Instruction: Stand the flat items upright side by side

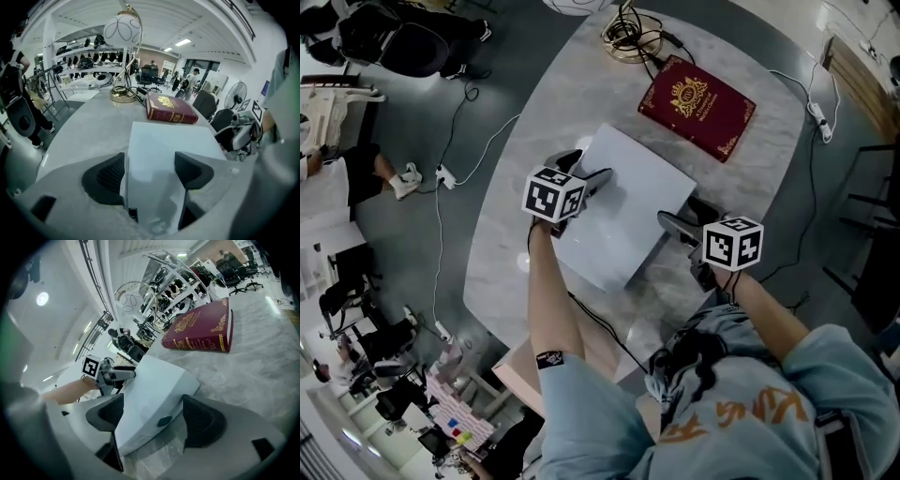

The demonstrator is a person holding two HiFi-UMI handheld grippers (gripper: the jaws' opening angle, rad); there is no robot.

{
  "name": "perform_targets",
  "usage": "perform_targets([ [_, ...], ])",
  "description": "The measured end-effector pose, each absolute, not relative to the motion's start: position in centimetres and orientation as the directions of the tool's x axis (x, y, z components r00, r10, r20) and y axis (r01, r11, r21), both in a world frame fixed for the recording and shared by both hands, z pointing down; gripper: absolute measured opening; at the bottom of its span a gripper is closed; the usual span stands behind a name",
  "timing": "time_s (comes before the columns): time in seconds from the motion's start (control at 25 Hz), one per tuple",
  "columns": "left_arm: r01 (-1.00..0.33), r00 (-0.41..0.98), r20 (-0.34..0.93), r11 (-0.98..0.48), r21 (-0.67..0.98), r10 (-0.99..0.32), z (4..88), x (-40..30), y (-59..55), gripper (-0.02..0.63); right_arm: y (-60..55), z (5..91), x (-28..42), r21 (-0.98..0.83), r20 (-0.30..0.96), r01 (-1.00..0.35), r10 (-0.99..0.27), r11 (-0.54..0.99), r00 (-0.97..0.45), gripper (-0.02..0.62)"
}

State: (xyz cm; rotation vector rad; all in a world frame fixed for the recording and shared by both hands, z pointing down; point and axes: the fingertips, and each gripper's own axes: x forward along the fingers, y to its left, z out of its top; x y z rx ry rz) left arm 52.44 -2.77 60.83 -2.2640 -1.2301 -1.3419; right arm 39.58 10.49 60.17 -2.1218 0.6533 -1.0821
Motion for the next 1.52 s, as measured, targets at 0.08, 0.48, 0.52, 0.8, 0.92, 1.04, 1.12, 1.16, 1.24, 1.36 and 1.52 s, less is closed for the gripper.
perform_targets([
  [0.08, 0.77, 0.188, 0.806, -0.594, 0.234, 0.561, 60.8, 52.7, -2.7, 0.359, 10.6, 60.5, 39.8, -0.74, 0.517, -0.116, -0.671, -0.663, 0.532, 0.38],
  [0.48, 0.733, 0.122, 0.775, -0.583, 0.35, 0.62, 61.7, 52.3, -1.8, 0.357, 10.5, 63.2, 39.8, -0.725, 0.583, -0.031, -0.636, -0.689, 0.505, 0.383],
  [0.52, 0.733, 0.126, 0.777, -0.586, 0.346, 0.616, 61.7, 52.2, -1.6, 0.357, 10.7, 63.3, 39.8, -0.723, 0.586, -0.021, -0.629, -0.69, 0.511, 0.387],
  [0.8, 0.732, 0.196, 0.763, -0.61, 0.304, 0.616, 60.8, 51.5, -1.4, 0.356, 11.1, 63.0, 39.8, -0.709, 0.58, -0.047, -0.621, -0.703, 0.527, 0.385],
  [0.92, 0.75, 0.238, 0.752, -0.608, 0.259, 0.614, 59.8, 51.3, -0.6, 0.354, 11.6, 62.9, 39.6, -0.703, 0.582, -0.051, -0.616, -0.709, 0.531, 0.392],
  [1.04, 0.766, 0.27, 0.74, -0.603, 0.222, 0.616, 58.7, 50.9, 0.2, 0.354, 12.2, 62.2, 39.2, -0.691, 0.576, -0.065, -0.604, -0.72, 0.551, 0.397],
  [1.12, 0.765, 0.294, 0.725, -0.608, 0.212, 0.622, 57.9, 50.7, 0.4, 0.354, 12.6, 61.5, 39.3, -0.677, 0.568, -0.089, -0.595, -0.731, 0.568, 0.399],
  [1.16, 0.762, 0.306, 0.719, -0.613, 0.208, 0.624, 57.5, 50.6, 0.5, 0.354, 12.8, 61.1, 39.3, -0.669, 0.564, -0.102, -0.592, -0.737, 0.575, 0.4],
  [1.24, 0.755, 0.333, 0.705, -0.625, 0.199, 0.627, 56.6, 50.3, 0.5, 0.354, 13.0, 60.2, 39.4, -0.649, 0.554, -0.133, -0.586, -0.749, 0.591, 0.402],
  [1.36, 0.743, 0.383, 0.67, -0.643, 0.185, 0.636, 54.8, 50.0, 0.6, 0.354, 13.6, 58.6, 39.7, -0.611, 0.533, -0.187, -0.574, -0.769, 0.621, 0.403],
  [1.52, 0.722, 0.455, 0.608, -0.67, 0.176, 0.651, 52.7, 49.5, 0.9, 0.351, 14.8, 56.3, 40.3, -0.54, 0.5, -0.261, -0.555, -0.8, 0.665, 0.408],
])
